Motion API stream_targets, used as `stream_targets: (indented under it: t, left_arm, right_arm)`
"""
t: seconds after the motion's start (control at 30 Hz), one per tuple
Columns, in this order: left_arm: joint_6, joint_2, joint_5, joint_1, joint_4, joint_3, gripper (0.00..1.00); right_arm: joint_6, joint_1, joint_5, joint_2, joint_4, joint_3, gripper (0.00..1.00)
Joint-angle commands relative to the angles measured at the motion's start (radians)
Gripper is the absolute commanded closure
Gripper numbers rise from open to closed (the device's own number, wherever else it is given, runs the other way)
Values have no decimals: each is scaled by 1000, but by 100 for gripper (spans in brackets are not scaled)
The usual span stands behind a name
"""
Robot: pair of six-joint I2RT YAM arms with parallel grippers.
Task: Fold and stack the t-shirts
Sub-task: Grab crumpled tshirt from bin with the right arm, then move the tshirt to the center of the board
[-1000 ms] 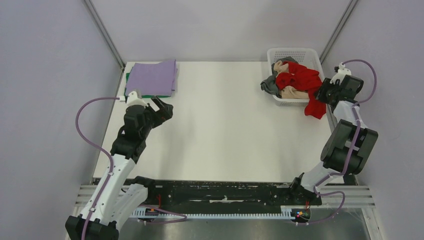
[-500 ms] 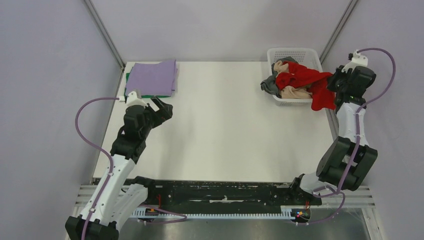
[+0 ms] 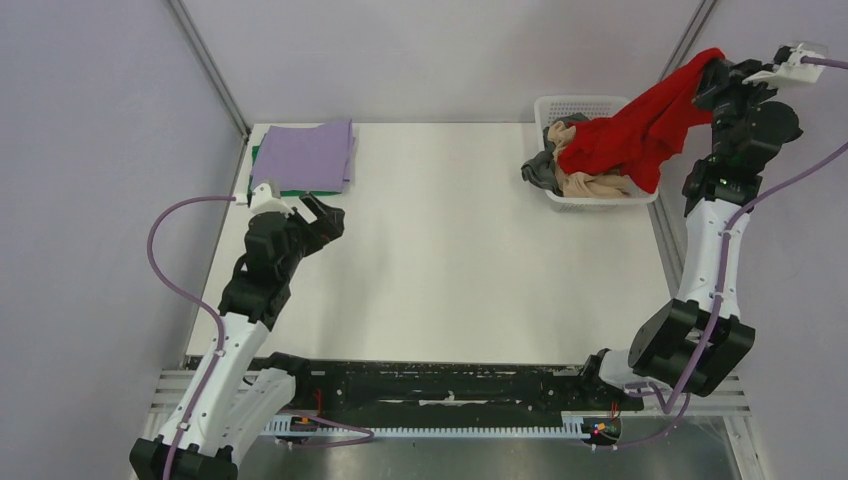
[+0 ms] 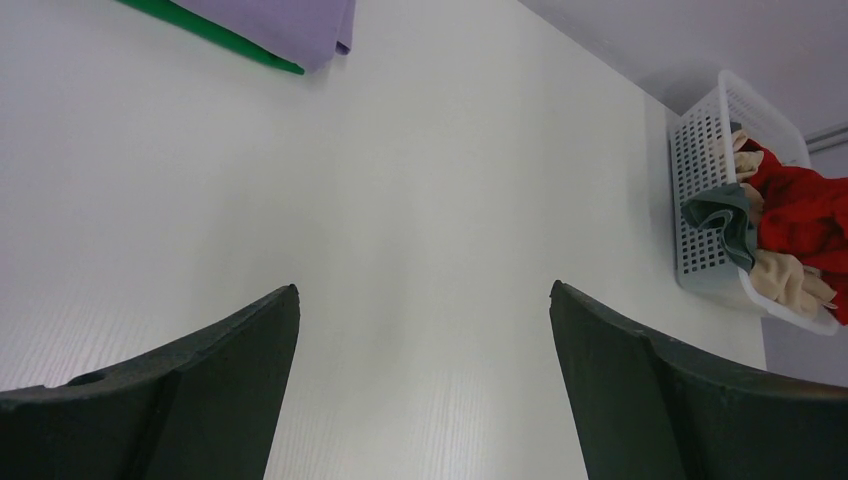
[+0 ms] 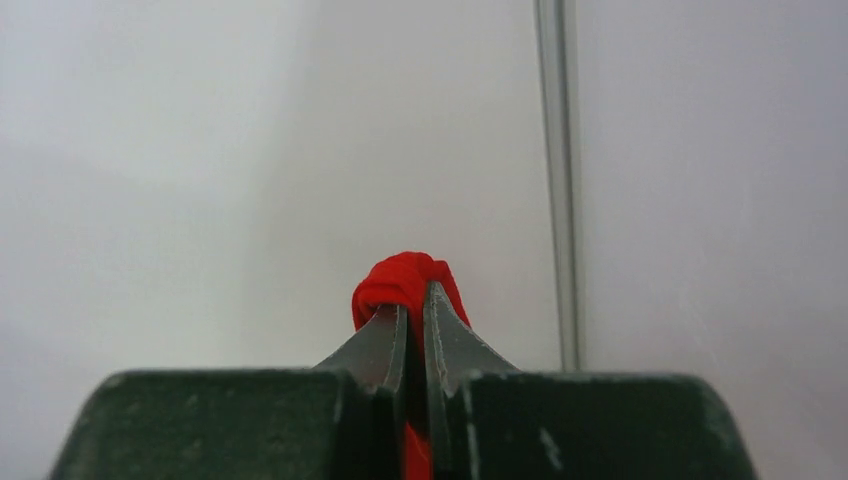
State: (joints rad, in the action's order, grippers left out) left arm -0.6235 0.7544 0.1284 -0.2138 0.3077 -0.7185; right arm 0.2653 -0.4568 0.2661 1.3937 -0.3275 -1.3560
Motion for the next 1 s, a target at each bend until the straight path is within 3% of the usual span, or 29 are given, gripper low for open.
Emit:
stream_targets:
  t: [0.0,0.1,0.23,0.3,0.43,0.73,0.87,0.97]
  left_arm:
    - [12,-7,-12,-1,-18,-7,0]
    - [9,-6,-13,-1,-19,-6,0]
    - [3,-7,-12,-1,-19,-6,0]
    - [-1,-5,-23,-1,-27,-2,0]
    - [-7,-2,-34,0,-36,2,0]
    - [-51,-11,-40,-1,-5,2,0]
    - [-101,-10,-6,0,49,-6,0]
    - [-143,-10,59,-1,133,-26,0]
  right_arm:
    - [176,19,3,-54,-386,-126,100]
    - [213,44,35,-8,-357,-278,100]
    - [209,114,129,92,-160,-584,100]
    - [238,177,166,87,-104,-624,100]
    - [129,380,254,30,-28,-578,100]
    - [69,769,380,-74,5,-350,100]
    - [-138,971,251,-131,78,-225,100]
    - [-129,1007,172,-141,88,-129,100]
